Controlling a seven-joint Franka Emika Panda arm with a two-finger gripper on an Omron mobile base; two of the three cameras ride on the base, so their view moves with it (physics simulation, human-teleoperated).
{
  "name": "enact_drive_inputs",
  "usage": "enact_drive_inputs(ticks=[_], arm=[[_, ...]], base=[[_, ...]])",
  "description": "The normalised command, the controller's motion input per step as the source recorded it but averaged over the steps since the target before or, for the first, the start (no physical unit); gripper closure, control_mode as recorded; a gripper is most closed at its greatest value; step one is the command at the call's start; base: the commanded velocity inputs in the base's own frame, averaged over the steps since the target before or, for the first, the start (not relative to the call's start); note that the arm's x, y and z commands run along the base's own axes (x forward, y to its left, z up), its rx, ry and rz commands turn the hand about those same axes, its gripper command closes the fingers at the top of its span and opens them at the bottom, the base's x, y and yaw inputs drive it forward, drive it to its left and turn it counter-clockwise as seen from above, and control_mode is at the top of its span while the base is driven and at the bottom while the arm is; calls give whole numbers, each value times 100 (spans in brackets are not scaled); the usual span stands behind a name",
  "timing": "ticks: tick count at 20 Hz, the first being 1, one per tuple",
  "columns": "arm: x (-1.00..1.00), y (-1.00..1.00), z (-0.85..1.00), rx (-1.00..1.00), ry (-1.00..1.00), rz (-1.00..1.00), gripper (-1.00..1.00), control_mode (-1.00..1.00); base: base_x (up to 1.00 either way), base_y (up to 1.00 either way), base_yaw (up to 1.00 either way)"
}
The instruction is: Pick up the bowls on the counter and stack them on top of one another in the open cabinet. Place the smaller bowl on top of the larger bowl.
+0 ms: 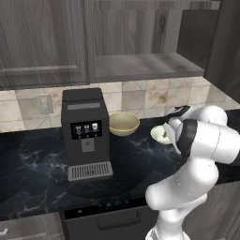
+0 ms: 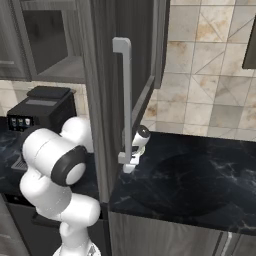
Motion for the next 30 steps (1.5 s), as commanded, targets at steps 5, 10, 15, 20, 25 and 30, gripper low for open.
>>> enact_drive_inputs(ticks=[5, 10, 15, 20, 25, 30], arm=[[14, -1, -13, 3, 0, 0, -100, -100], [4, -1, -9, 4, 0, 0, -100, -100], [0, 0, -6, 2, 0, 0, 100, -100], [0, 0, 0, 0, -1, 0, 100, -100], [-6, 3, 0, 0, -8, 0, 100, -100], [-20, 51, 5, -3, -15, 0, 100, -100]], base=[[0, 0, 0], [0, 0, 0], [0, 0, 0], [0, 0, 0], [0, 0, 0], [0, 0, 0]])
